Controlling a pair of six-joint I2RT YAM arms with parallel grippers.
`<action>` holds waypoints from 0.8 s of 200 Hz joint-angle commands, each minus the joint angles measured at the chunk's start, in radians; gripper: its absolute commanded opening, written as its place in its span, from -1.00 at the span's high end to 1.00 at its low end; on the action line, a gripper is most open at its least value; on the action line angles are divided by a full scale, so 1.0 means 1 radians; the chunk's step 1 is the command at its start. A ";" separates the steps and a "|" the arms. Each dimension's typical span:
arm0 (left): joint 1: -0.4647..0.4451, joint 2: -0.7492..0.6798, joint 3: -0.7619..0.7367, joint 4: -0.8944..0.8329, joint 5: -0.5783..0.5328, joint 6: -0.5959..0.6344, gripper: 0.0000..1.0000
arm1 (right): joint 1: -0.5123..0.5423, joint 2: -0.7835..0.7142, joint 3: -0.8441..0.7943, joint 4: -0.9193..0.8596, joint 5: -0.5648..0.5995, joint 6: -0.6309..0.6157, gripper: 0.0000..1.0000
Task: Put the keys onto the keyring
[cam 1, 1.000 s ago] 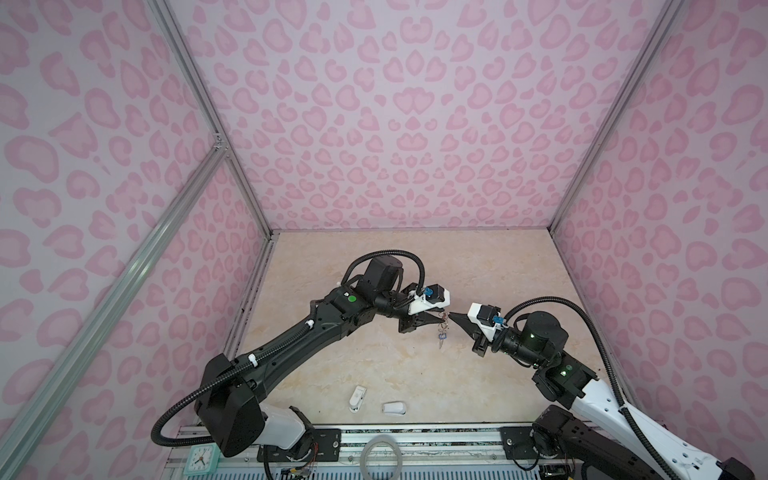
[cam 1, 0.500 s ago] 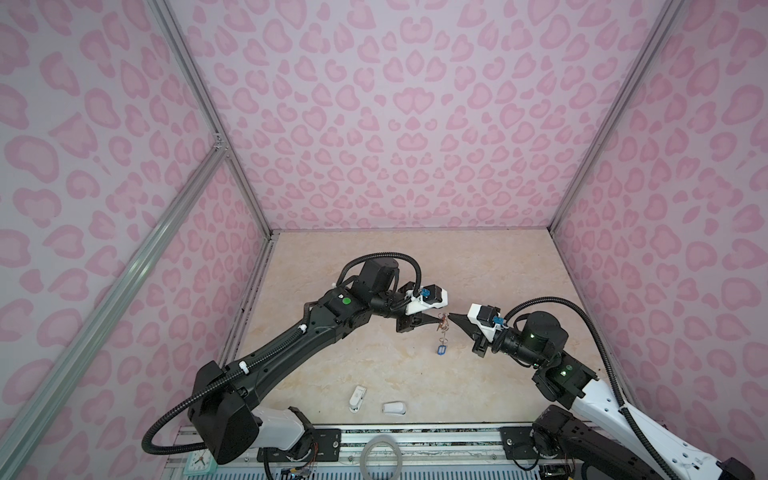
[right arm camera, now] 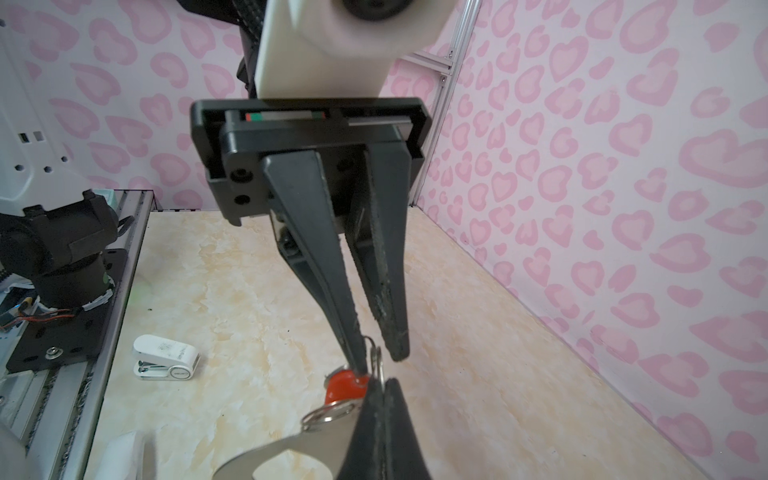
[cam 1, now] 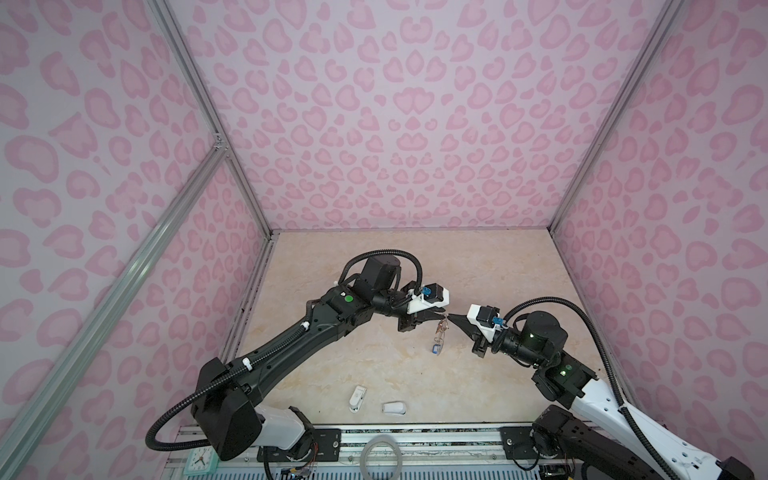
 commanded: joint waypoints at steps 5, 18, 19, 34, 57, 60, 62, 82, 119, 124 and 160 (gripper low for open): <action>0.002 0.006 0.018 -0.007 0.016 0.005 0.89 | 0.002 0.004 0.006 0.033 -0.010 -0.005 1.00; 0.000 0.006 0.021 -0.014 0.010 0.009 0.93 | 0.001 0.005 0.006 0.038 -0.004 -0.006 1.00; 0.000 0.005 0.021 -0.014 0.009 0.009 0.93 | 0.002 0.005 0.006 0.038 -0.003 -0.006 1.00; -0.004 0.003 0.032 -0.025 -0.021 0.012 0.93 | 0.002 0.002 0.007 0.031 0.025 -0.011 0.98; -0.038 0.000 0.064 -0.087 -0.154 0.055 0.94 | 0.002 -0.007 0.020 -0.009 0.082 -0.034 0.71; -0.043 0.000 0.070 -0.097 -0.172 0.063 0.94 | 0.002 -0.007 0.022 -0.018 0.086 -0.038 0.68; -0.048 0.000 0.073 -0.105 -0.183 0.069 0.94 | 0.002 -0.007 0.023 -0.023 0.086 -0.041 0.67; -0.077 0.006 0.108 -0.168 -0.281 0.113 0.93 | 0.002 -0.006 0.043 -0.062 0.097 -0.060 0.59; -0.106 0.008 0.153 -0.216 -0.356 0.152 0.94 | 0.000 0.015 0.058 -0.065 0.074 -0.059 0.69; -0.108 0.007 0.155 -0.216 -0.355 0.155 0.94 | 0.001 0.017 0.058 -0.062 0.069 -0.056 0.69; -0.115 0.003 0.160 -0.220 -0.343 0.167 0.94 | 0.003 0.031 0.055 -0.047 0.046 -0.047 0.77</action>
